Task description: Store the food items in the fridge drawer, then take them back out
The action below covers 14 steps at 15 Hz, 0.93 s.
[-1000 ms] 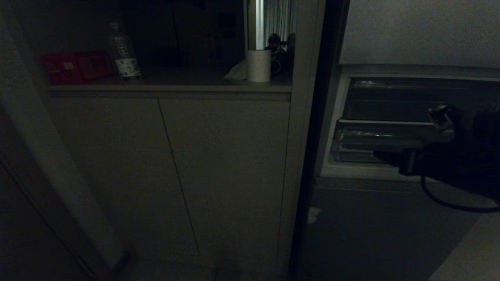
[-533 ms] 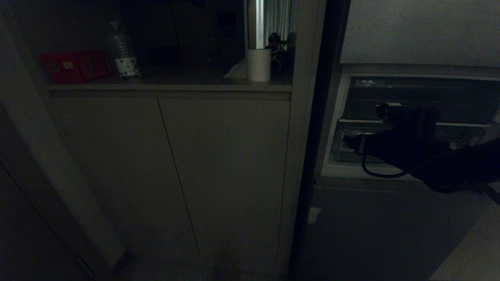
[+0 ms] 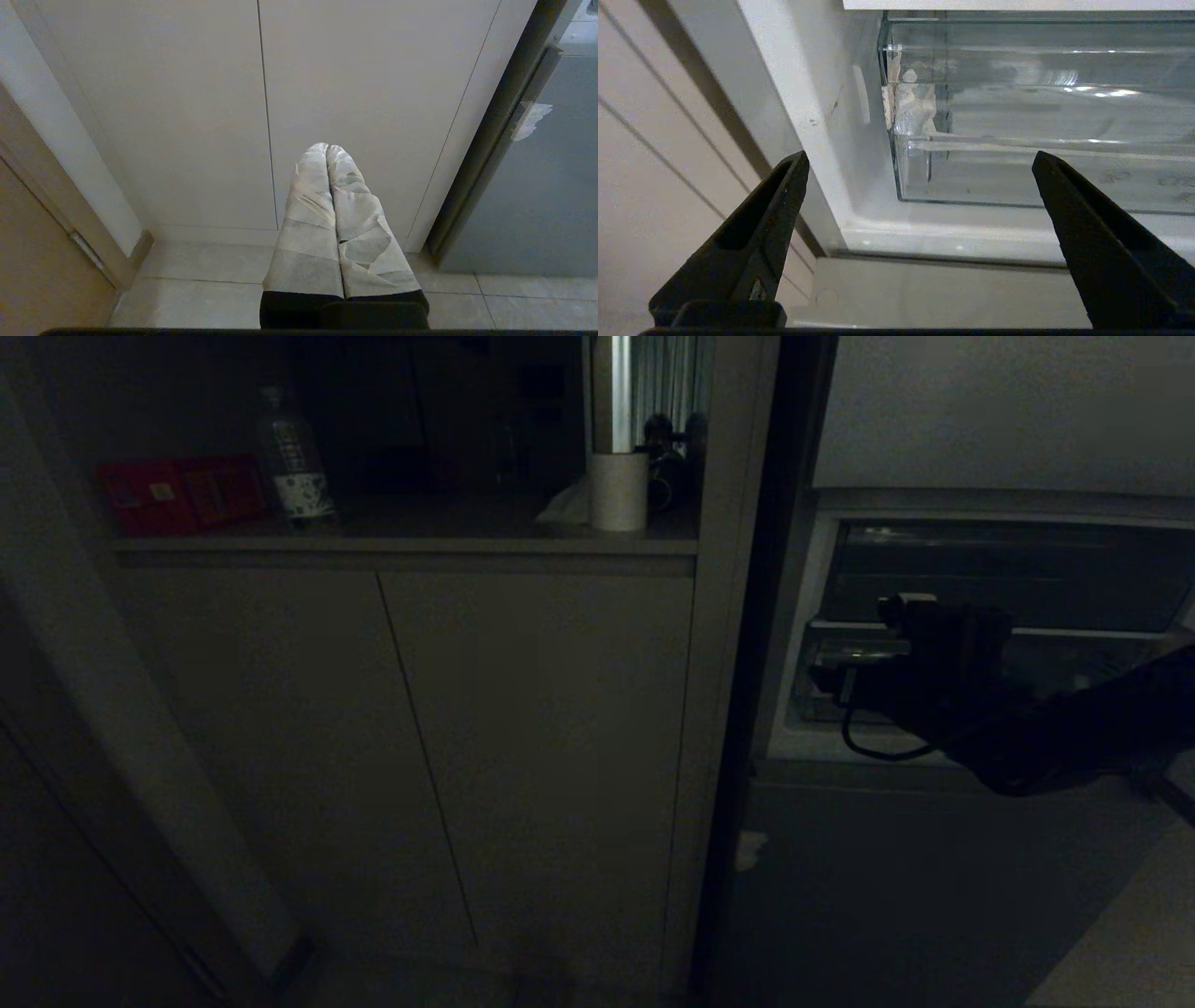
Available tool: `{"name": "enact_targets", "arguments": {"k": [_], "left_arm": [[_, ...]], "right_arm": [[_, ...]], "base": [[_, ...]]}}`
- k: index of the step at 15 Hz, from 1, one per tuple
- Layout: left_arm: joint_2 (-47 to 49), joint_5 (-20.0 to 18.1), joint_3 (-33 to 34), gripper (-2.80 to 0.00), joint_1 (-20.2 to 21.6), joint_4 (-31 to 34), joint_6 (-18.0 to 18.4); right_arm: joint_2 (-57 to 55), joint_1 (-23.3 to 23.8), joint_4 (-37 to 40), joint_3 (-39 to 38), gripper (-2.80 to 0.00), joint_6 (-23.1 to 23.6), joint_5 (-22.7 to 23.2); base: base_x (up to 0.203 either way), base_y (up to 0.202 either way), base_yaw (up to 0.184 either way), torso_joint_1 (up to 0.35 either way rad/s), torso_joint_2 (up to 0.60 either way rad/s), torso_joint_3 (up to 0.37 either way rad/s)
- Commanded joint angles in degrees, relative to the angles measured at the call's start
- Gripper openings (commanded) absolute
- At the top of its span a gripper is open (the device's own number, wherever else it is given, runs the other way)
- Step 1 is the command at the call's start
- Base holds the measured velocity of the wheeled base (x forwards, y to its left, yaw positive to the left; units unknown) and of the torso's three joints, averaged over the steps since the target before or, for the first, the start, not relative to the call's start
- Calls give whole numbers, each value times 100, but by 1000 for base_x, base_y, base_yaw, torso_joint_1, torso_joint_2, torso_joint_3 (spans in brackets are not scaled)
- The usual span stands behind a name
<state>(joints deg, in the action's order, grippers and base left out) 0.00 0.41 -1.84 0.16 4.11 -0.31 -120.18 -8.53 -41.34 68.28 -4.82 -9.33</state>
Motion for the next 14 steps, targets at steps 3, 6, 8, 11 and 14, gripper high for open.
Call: {"name": "enact_targets", "arguments": {"k": [3, 6, 8, 11, 14], "left_arm": [[9, 2, 0, -280, 2, 2, -5], [9, 2, 0, -280, 2, 2, -5], [9, 2, 0, -280, 2, 2, -5], [9, 2, 0, -280, 2, 2, -5], [9, 2, 0, -280, 2, 2, -5]], "right_arm": [[-483, 2, -23, 533, 0, 6, -59], [-599, 36, -23, 661, 0, 7, -60], [-621, 112, -23, 678, 0, 7, -60], [-709, 202, -52, 696, 0, -2, -51], [-788, 194, -65, 781, 0, -3, -29]], "base": [[0, 0, 0, 0, 0, 0], [0, 0, 0, 0, 0, 0], [0, 0, 0, 0, 0, 0], [0, 0, 0, 0, 0, 0], [0, 0, 0, 0, 0, 0]]}}
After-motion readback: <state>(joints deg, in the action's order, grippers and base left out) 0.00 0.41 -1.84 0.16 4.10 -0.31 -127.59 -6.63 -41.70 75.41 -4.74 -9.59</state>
